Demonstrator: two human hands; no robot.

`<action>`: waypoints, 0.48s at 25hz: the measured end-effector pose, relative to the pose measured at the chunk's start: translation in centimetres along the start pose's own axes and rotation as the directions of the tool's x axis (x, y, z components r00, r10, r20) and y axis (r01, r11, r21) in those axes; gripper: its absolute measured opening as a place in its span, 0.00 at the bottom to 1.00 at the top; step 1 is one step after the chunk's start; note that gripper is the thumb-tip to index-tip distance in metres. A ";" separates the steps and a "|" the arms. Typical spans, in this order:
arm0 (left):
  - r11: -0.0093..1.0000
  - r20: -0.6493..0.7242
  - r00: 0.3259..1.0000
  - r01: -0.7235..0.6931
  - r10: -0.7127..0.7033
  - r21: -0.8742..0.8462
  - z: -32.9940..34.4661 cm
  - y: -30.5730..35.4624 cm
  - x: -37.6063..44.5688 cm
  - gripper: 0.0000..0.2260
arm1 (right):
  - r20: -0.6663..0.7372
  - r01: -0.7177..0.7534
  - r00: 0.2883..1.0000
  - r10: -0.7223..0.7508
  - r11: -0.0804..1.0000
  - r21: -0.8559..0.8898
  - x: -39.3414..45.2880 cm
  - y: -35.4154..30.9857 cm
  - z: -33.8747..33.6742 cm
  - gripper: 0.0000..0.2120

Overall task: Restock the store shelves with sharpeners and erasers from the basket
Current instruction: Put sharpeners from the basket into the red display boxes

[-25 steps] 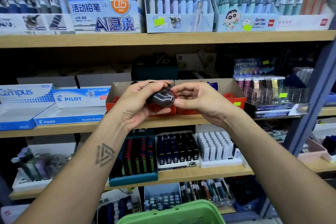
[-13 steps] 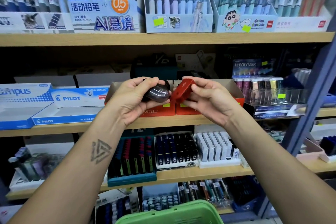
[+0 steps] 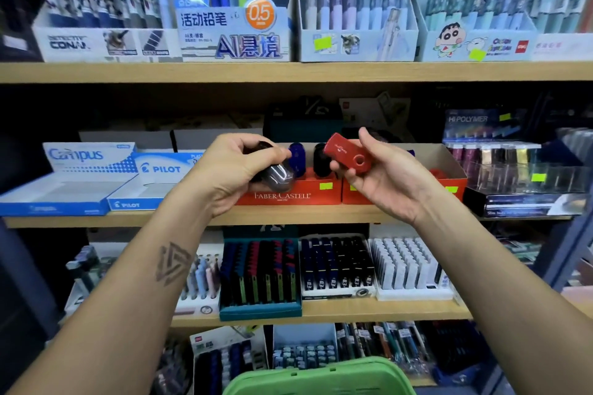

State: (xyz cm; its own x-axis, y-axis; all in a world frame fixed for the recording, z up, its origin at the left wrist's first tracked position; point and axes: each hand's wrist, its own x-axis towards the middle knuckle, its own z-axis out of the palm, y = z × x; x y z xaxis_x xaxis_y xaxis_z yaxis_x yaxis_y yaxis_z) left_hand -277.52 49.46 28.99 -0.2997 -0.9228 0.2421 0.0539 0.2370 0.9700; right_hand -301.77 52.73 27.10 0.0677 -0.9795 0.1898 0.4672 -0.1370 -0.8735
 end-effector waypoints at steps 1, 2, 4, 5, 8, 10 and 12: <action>0.998 -0.021 1.000 -0.001 0.003 0.064 -0.8 0.1 -0.1 0.10 | -0.010 0.009 1.000 -0.009 1.000 -0.010 0.4 0.0 0.0 0.18; 0.991 -0.031 1.000 0.003 0.001 0.136 -1.6 0.1 -0.1 0.09 | -0.020 0.019 1.000 -0.020 0.999 -0.043 0.7 0.0 0.2 0.16; 0.963 -0.019 1.000 0.018 -0.013 0.269 -2.9 0.1 -0.4 0.07 | -0.065 0.036 0.996 -0.054 0.967 -0.252 1.6 0.3 0.8 0.15; 0.945 -0.007 1.000 0.021 -0.020 0.327 -3.2 0.0 -0.6 0.07 | -0.098 0.056 0.989 -0.113 0.886 -0.461 2.0 0.4 1.3 0.15; 0.900 0.004 0.999 0.027 -0.032 0.436 -3.9 -0.2 -0.9 0.04 | -0.066 0.103 0.943 -0.327 0.472 -0.876 3.2 0.6 2.7 0.15; 0.867 -0.012 1.000 0.021 -0.017 0.499 -4.6 -0.3 -0.8 0.03 | -0.031 0.129 0.923 -0.384 0.384 -0.914 4.0 0.7 3.4 0.13; 0.820 -0.017 1.000 0.015 -0.007 0.572 -5.3 -0.4 -0.7 0.02 | -0.007 0.176 0.914 -0.405 0.412 -0.894 4.8 0.7 4.2 0.10</action>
State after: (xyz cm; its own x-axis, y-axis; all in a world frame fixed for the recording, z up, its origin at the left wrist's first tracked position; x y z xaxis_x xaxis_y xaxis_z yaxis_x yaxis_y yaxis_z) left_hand -272.27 48.35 28.56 -0.2835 -0.9295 0.2358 -0.5051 0.3538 0.7872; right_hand -297.41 48.51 29.23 -0.1339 -0.8408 0.5245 -0.5835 -0.3609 -0.7275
